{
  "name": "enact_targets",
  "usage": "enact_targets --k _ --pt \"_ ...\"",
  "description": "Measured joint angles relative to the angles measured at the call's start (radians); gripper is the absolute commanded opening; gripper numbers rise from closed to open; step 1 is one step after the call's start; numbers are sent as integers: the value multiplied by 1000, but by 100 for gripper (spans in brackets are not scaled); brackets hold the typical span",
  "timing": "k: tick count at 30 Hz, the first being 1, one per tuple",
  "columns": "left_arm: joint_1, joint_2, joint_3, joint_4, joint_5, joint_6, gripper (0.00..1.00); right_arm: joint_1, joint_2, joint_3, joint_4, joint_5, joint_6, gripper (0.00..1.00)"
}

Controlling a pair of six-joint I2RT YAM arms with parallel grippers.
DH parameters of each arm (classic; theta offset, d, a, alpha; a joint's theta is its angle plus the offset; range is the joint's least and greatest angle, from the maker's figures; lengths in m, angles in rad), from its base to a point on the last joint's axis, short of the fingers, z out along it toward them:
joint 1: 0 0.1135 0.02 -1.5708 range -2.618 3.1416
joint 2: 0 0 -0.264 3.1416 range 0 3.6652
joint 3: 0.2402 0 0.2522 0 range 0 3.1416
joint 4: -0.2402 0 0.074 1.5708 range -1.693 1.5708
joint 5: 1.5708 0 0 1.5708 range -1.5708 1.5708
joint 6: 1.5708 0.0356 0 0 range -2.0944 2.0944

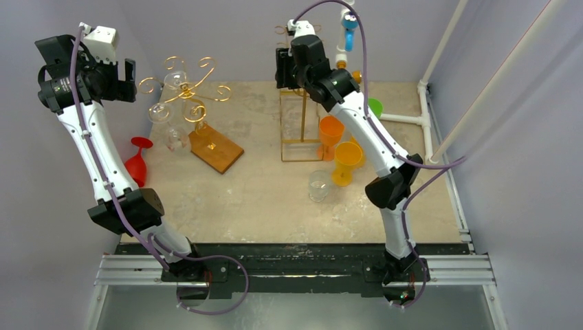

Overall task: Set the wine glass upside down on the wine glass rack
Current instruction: Adjust the wine rack at the center of the board.

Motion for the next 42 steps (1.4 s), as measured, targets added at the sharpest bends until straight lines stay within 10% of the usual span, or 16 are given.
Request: enact_targets --k 9,28,42 --pt "0 0 0 0 0 0 86 -45 28 22 30 -84 -46 35" --pt "0 0 -5 0 14 -2 85 -52 -45 -137 161 -438 -193 38" --pt "0 3 -5 0 28 -8 85 -158 89 -90 427 -397 -343 89"
